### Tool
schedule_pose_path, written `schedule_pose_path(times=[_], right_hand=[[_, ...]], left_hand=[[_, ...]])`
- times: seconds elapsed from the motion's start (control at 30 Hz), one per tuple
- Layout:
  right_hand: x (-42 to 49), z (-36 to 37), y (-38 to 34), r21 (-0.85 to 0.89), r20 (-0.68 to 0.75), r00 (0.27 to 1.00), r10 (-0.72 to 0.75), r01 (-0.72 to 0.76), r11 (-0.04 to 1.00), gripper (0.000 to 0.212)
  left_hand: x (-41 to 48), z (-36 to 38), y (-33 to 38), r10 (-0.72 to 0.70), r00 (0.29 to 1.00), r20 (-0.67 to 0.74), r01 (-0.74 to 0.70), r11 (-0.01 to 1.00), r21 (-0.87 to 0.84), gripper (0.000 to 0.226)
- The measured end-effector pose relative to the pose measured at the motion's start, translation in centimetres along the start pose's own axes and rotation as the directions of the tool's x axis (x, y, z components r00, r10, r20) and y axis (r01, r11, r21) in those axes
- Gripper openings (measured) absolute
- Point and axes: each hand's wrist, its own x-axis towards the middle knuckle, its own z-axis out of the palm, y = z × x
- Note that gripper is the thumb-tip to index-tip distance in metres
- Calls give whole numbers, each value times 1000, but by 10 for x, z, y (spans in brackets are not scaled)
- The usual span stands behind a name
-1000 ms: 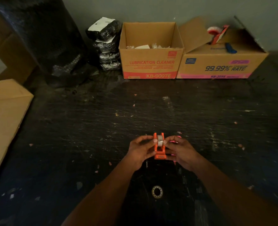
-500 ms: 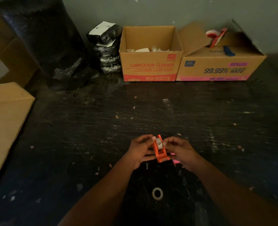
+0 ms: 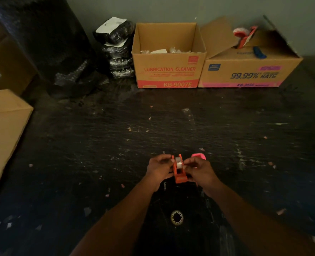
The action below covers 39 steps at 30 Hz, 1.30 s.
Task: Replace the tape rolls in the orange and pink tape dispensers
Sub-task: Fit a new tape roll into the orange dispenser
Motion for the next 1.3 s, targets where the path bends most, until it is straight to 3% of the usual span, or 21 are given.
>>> schedule_pose_path(times=[0.23,0.4,0.5,0.6,0.7,0.83,1.07,1.13,1.3], right_hand=[[8,22,18,-165,-72,997,-40,27,986,31],[10,27,11,-262,-128,989,-68,32,964,17],[4,30,10,-318,-240,963,-126,44,947,13],[-2,33,14,-357,-345,928,-143,12,934,15],[-6,39,15,-197,-342,939,28,-101,975,28],[-5,46,5,-26,-365,903,227,-254,967,38],[0,52,-6,215,-336,874,351,-292,932,32],[-1,51,-11,232,-332,869,368,-303,924,31],[-4,52,-13,61,-273,917,292,-287,956,30]], left_hand=[[13,-1,-20,1,1000,-16,1,995,97,26],[14,-7,-22,97,995,-11,-93,975,203,31],[14,-11,-20,109,994,17,-110,969,222,53],[15,-13,-20,102,992,74,-118,961,250,57],[17,-13,-19,117,988,96,-140,947,290,55],[19,-14,-18,118,985,122,-150,943,298,54],[22,-18,-22,122,984,126,-152,952,266,51],[23,-19,-23,109,985,134,-140,957,253,53],[23,-19,-23,115,984,136,-147,956,254,52]])
